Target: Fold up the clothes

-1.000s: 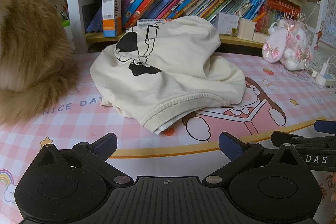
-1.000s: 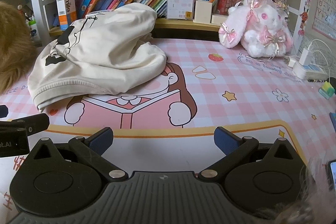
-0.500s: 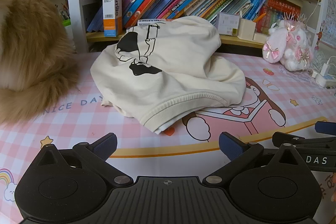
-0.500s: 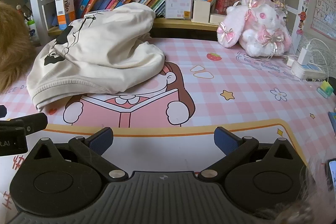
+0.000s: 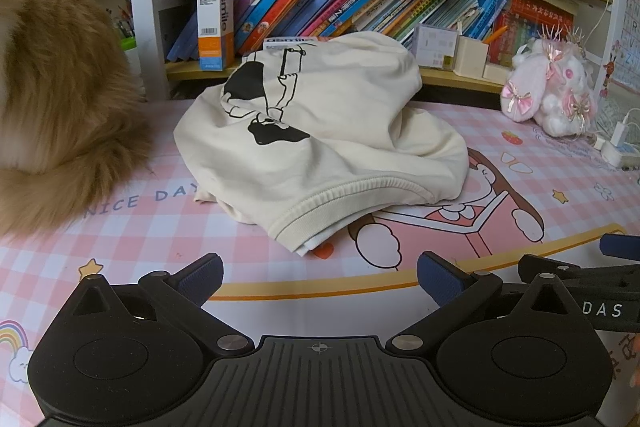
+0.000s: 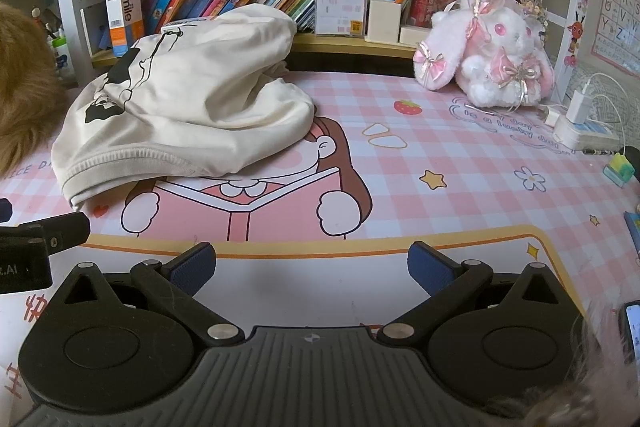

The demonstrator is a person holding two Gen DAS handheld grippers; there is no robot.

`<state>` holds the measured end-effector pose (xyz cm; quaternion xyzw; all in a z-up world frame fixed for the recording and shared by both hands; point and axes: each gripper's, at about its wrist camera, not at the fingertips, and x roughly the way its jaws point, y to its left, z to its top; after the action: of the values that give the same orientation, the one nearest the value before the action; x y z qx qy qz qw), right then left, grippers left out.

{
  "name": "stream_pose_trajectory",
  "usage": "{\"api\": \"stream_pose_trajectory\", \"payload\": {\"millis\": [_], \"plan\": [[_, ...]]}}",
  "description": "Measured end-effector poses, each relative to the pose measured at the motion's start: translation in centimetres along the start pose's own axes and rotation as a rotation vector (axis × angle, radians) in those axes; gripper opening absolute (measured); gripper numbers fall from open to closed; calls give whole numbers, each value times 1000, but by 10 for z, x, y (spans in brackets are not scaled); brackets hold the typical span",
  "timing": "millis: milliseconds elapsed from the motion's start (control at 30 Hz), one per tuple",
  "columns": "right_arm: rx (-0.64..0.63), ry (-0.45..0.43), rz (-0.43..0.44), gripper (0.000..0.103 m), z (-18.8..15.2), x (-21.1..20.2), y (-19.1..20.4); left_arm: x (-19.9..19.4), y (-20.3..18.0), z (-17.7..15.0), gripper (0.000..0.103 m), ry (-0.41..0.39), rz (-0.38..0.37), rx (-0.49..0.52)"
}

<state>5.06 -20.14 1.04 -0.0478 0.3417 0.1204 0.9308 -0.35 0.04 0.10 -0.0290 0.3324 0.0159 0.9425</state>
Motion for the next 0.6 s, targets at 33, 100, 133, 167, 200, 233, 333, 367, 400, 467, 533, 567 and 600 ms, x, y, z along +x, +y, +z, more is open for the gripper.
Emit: {"api": "stream_pose_trajectory", "payload": {"millis": [33, 100, 133, 167, 200, 233, 333, 367, 400, 467, 533, 567, 600], "plan": [[-1, 0, 0, 103, 0, 0, 0, 0, 0, 0, 103, 0, 0, 0], [-2, -1, 1, 103, 0, 0, 0, -1, 0, 0, 103, 0, -2, -1], [-2, 0, 1, 103, 0, 0, 1, -1, 0, 0, 103, -1, -2, -1], [-2, 0, 2, 103, 0, 0, 1, -1, 1, 0, 103, -2, -3, -2], [-3, 0, 2, 103, 0, 0, 1, -2, 1, 0, 103, -2, -3, -2], [-3, 0, 3, 103, 0, 0, 1, -2, 1, 1, 103, -3, -2, -2], [-4, 0, 5, 103, 0, 1, 2, -2, 1, 1, 103, -1, -5, -7], [-5, 1, 6, 103, 0, 1, 2, -1, 1, 1, 103, 0, 10, -18], [-5, 2, 7, 103, 0, 1, 2, -1, 1, 1, 103, 5, 16, -26], [-5, 5, 8, 103, 0, 1, 3, 0, 1, 1, 103, 12, 11, -30], [-5, 6, 8, 103, -1, 2, 3, 0, 1, 1, 103, 16, 13, -28], [-4, 6, 9, 103, -1, 2, 3, 1, 1, 1, 103, 18, 14, -28], [-3, 6, 9, 103, -1, 2, 3, 1, 0, 1, 103, 20, 16, -27]]}}
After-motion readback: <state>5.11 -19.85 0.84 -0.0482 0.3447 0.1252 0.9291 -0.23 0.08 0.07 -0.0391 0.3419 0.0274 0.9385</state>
